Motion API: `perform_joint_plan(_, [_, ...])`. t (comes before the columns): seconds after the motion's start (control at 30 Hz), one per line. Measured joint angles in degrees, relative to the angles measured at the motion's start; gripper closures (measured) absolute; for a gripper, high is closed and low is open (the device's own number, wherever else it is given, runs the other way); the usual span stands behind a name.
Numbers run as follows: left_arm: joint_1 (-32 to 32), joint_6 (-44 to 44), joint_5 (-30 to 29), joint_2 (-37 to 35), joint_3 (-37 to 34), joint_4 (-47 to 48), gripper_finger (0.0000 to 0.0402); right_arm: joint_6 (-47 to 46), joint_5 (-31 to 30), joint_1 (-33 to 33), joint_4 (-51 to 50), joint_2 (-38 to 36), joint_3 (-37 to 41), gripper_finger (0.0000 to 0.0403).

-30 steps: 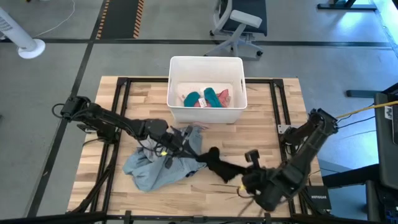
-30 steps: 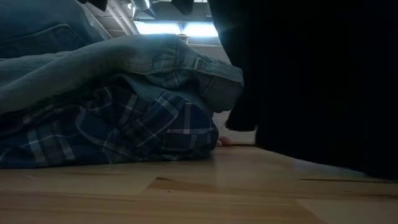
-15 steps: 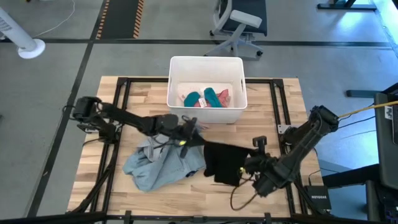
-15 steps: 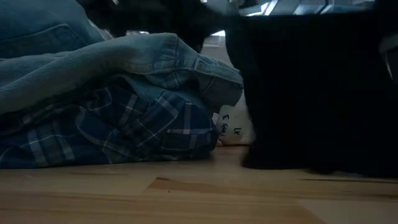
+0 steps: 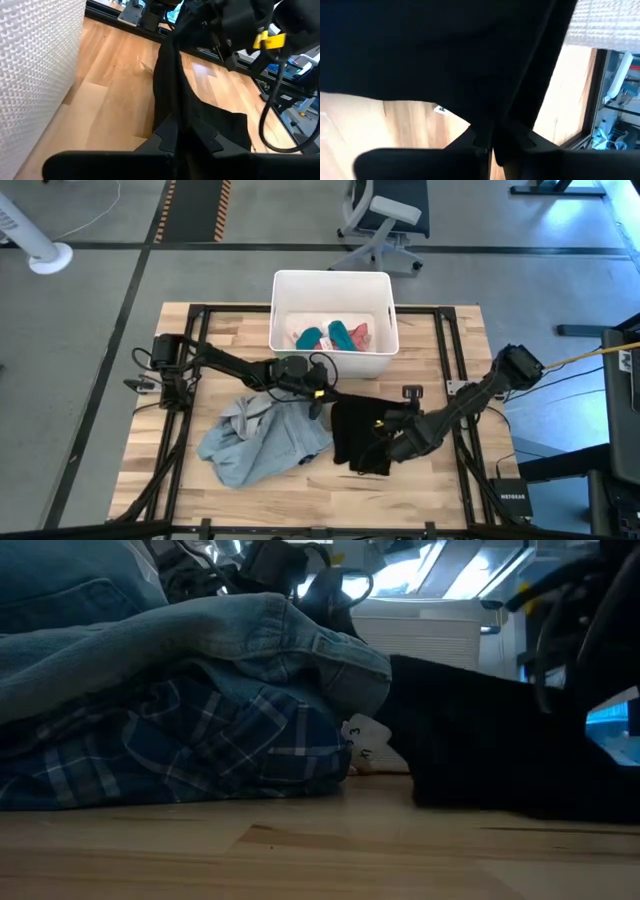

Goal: Sort clothes
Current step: Put the black shorts into the white laundry bin

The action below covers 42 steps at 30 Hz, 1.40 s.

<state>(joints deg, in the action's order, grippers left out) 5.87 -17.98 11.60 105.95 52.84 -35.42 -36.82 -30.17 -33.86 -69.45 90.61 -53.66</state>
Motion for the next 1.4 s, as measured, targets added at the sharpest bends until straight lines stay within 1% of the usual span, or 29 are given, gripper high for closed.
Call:
perform_joint_plan(0.13, [0.2,1.2,-0.1,0.0,0.0,0.4,0.0386,3.2,1.5,0.6,-0.1,0.0,0.4,0.0335])
perform_joint_plan(0.23, [0.2,1.9,-0.4,0.0,0.0,1.3,0.0386,4.7,2.5,0.3,-4.1,-0.1,-1.6,0.0295])
perform_joint_plan(0.37, [0.3,3.1,-0.5,0.0,0.1,2.3,0.0386,6.3,3.9,-1.7,-10.2,-0.2,-6.0,0.0243])
perform_joint_plan(0.47, [0.3,3.1,-0.5,0.0,0.1,2.2,0.0386,8.5,3.8,-4.6,-11.0,-0.2,-8.6,0.0216])
perform_joint_plan(0.53, [0.3,3.2,-0.6,0.0,0.1,2.3,0.0386,8.7,2.1,-6.1,-10.6,-0.2,-9.3,0.0205])
perform_joint_plan(0.73, [0.2,3.2,-0.8,0.0,0.0,2.3,0.0386,8.6,0.0,-10.3,-9.5,-0.1,-8.1,0.0199])
perform_joint_plan(0.87, [0.1,3.2,-0.9,0.0,0.0,2.3,0.0386,9.2,-2.6,-13.5,-6.2,-0.1,-4.9,0.0203])
perform_joint_plan(1.0, [0.1,3.2,-0.9,0.0,0.0,2.2,0.0386,10.1,-2.9,-16.4,-2.0,-0.1,0.0,0.0211])
perform_joint_plan(1.17, [0.1,3.5,-0.9,0.0,0.0,2.2,0.0386,11.7,-5.3,-18.8,9.5,-0.1,8.7,0.0219])
perform_joint_plan(1.3, [0.1,3.6,-0.9,0.0,0.0,2.3,0.0386,18.0,-5.8,-18.6,21.3,0.0,15.7,0.0221])
perform_joint_plan(1.4, [0.1,3.6,-0.9,0.1,0.0,2.3,0.0386,24.7,-6.9,-18.7,28.7,-0.1,19.1,0.0221])
